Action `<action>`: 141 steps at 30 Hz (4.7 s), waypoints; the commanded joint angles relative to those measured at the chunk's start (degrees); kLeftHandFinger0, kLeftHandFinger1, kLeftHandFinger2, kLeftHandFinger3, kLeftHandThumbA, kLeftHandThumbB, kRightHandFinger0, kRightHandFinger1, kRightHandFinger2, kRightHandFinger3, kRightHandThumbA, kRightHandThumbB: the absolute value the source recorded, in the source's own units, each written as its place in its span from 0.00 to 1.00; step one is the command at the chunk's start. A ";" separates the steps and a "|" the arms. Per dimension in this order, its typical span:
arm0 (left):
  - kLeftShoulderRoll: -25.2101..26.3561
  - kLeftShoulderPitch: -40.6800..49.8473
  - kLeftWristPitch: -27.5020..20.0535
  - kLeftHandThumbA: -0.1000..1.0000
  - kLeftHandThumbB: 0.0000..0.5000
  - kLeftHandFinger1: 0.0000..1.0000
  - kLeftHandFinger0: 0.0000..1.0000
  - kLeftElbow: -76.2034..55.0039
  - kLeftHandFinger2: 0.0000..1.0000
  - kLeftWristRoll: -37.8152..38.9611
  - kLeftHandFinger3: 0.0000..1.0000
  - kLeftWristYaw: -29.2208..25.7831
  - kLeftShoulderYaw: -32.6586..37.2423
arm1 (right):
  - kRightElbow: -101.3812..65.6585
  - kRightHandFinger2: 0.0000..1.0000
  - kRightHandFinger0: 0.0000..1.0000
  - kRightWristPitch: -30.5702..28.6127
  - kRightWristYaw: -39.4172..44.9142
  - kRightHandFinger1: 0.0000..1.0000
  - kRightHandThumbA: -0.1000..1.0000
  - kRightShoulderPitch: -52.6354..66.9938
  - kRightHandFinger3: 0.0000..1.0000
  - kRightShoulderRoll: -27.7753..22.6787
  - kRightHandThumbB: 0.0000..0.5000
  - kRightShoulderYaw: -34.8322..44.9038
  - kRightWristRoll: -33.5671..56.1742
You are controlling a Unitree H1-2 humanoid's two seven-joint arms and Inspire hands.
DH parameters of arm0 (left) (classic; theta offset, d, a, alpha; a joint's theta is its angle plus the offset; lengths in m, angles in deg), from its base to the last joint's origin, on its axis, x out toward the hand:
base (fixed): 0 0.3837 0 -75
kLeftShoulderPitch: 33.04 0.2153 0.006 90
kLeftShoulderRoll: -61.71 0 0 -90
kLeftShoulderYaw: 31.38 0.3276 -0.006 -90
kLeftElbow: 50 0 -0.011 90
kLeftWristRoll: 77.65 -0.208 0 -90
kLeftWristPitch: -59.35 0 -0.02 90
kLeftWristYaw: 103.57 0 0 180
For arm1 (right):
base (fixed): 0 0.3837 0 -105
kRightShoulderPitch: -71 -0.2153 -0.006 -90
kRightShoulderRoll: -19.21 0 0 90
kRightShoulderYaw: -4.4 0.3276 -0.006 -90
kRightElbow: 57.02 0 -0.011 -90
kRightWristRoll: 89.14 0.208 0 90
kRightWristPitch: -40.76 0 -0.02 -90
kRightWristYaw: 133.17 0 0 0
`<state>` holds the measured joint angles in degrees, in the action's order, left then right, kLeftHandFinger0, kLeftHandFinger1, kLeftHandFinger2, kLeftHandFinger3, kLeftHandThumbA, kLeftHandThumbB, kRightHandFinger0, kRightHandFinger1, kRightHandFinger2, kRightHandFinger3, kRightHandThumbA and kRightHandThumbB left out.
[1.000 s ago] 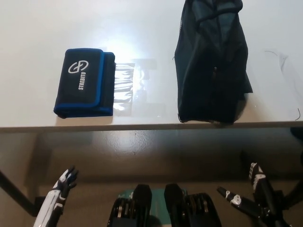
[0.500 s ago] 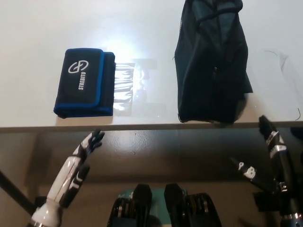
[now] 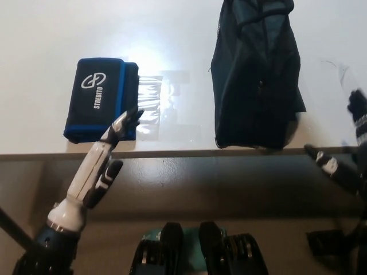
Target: Use both hands to pick up the lunch bag on the right hand side and smoothly move it near the note book on the left hand side
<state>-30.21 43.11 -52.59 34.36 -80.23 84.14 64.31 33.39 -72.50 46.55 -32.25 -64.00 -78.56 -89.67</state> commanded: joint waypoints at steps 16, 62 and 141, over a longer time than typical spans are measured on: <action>-9.76 -17.31 21.49 1.00 0.69 1.00 1.00 2.54 1.00 8.56 1.00 1.11 -0.02 | 1.07 1.00 1.00 7.64 -1.00 1.00 1.00 -11.70 1.00 -0.57 0.41 2.34 6.94; -11.88 -42.03 13.43 1.00 0.70 1.00 1.00 50.25 1.00 1.49 1.00 -3.02 -1.90 | 31.64 1.00 1.00 13.96 4.50 1.00 1.00 -29.65 1.00 6.66 0.49 12.19 29.71; -0.98 -31.30 12.58 1.00 0.69 1.00 1.00 39.49 1.00 6.62 1.00 -0.84 -9.89 | 64.32 1.00 1.00 -2.49 4.06 1.00 1.00 -47.57 1.00 18.47 0.60 2.74 17.68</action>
<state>-32.11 14.13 -39.70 76.14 -73.68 82.88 54.39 97.87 -69.37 52.03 -76.05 -45.32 -72.99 -66.77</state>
